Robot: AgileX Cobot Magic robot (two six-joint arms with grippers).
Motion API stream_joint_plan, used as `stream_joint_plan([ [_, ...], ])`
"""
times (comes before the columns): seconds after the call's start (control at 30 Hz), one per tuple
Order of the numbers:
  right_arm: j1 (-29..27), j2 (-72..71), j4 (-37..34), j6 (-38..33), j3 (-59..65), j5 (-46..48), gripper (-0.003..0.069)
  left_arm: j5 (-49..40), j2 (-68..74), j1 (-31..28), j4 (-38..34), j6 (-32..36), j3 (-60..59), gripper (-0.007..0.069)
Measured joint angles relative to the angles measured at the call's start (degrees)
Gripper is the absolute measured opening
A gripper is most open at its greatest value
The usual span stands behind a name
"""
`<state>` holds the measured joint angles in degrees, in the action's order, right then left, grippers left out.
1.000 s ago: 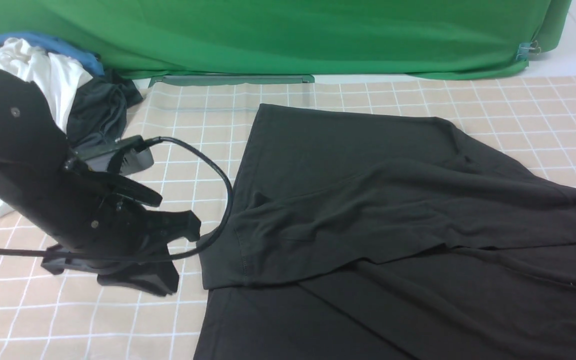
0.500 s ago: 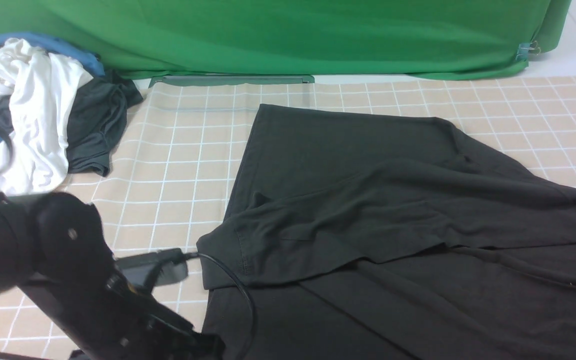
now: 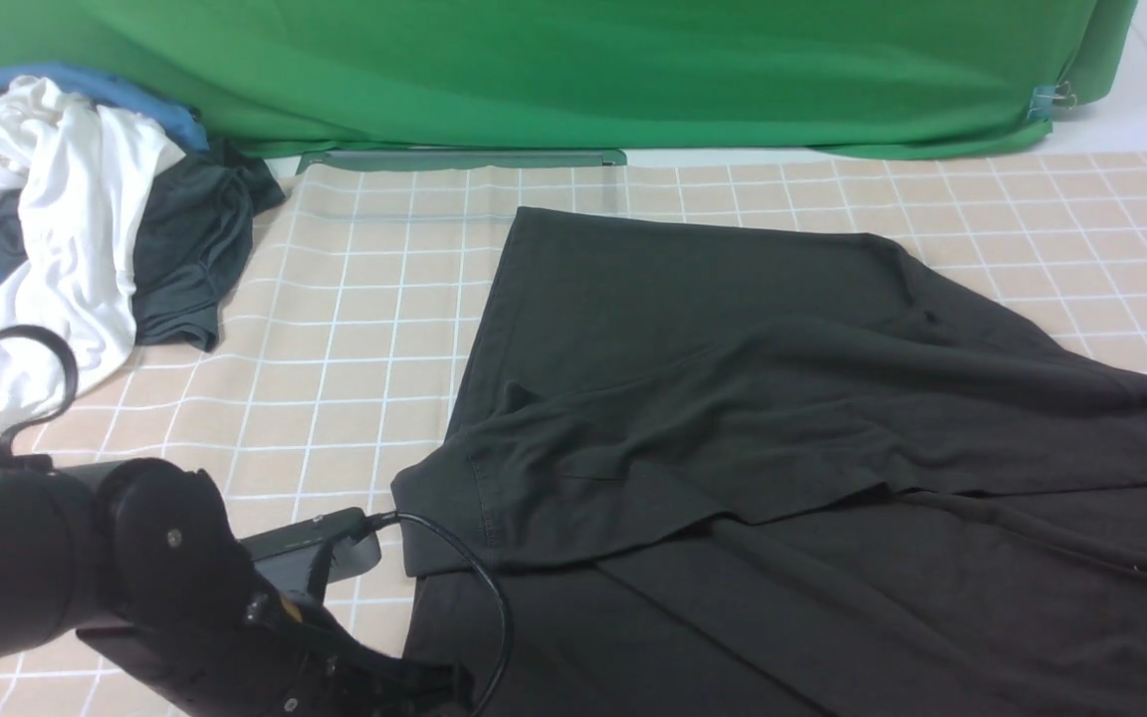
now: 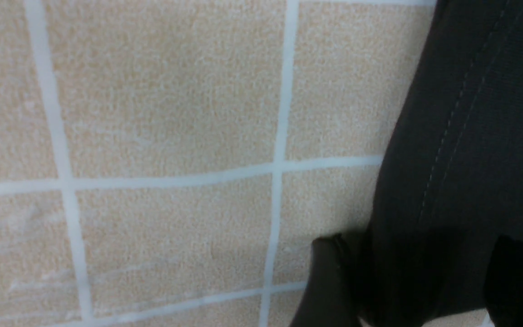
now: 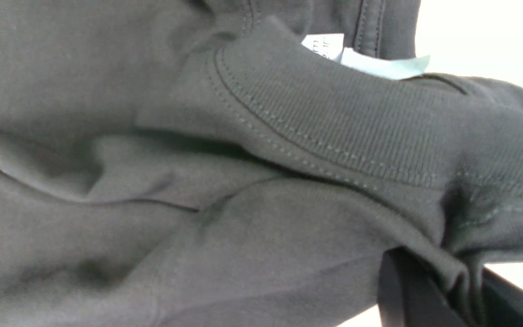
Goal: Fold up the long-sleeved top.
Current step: Use both arms simultaneously to clamp the lower edge of the clothing fabric
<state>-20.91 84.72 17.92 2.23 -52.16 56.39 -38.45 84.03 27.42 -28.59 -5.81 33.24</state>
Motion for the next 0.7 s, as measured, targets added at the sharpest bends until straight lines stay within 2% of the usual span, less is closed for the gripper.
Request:
stream_joint_plan([
  [0.17,-0.05,0.00,-0.07,0.00,0.00,-0.02,0.0076,-1.16,1.72,-0.06,-1.39,3.19,0.64,0.0396],
  [0.43,-0.05,0.00,-0.14,0.00,0.00,-0.02,0.0076,-3.36,2.49,0.00,-1.80,3.82,2.32,0.0324],
  [0.7,-0.05,0.00,-0.21,0.00,0.00,-0.02,0.0076,-6.08,3.35,0.12,-5.61,3.76,3.35,0.0318],
])
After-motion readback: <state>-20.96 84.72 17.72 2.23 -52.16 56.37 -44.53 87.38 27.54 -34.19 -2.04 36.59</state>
